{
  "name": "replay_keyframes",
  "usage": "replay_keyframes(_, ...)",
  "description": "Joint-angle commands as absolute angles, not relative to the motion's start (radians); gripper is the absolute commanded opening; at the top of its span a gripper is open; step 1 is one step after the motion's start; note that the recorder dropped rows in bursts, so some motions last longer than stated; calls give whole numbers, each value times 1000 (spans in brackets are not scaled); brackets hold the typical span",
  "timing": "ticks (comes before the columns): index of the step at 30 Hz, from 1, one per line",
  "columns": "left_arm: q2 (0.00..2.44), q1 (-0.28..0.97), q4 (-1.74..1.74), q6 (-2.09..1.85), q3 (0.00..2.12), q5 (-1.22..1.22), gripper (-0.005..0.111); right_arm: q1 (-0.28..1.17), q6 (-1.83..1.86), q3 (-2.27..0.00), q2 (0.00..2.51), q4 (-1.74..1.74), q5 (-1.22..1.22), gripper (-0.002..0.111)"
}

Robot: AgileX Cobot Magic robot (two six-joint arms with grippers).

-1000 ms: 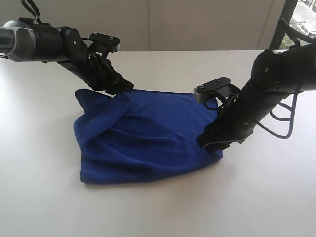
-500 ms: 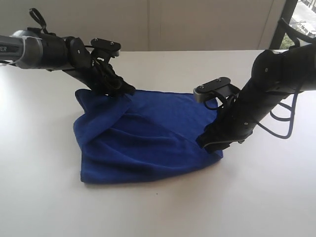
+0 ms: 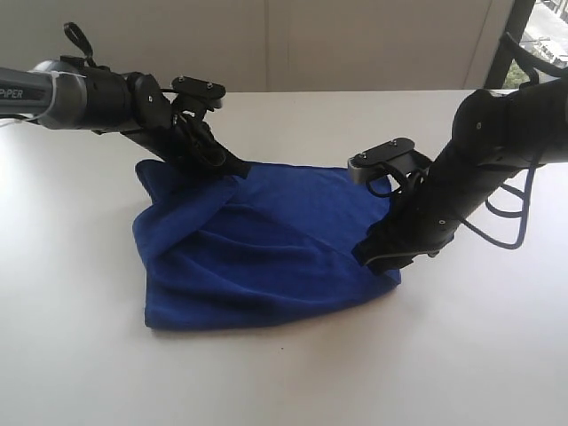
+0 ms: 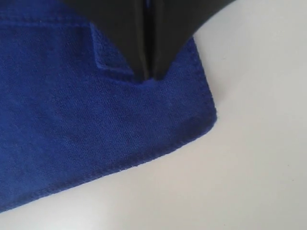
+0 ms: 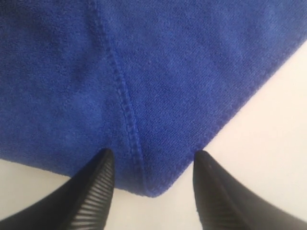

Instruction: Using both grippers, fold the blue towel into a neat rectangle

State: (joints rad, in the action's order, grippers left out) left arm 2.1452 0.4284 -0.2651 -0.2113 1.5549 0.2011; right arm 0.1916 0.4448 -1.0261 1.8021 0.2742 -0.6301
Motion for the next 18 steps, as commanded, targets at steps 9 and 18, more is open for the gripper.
replay_keyframes(9, 1953, 431, -253, -210, 1560, 338, 0, 191, 440, -1026, 1797, 269, -623, 49)
replay_keyframes(18, 1729, 517, -254, -322, 1549, 810, 0, 191, 440, -1026, 1797, 269, -589, 49)
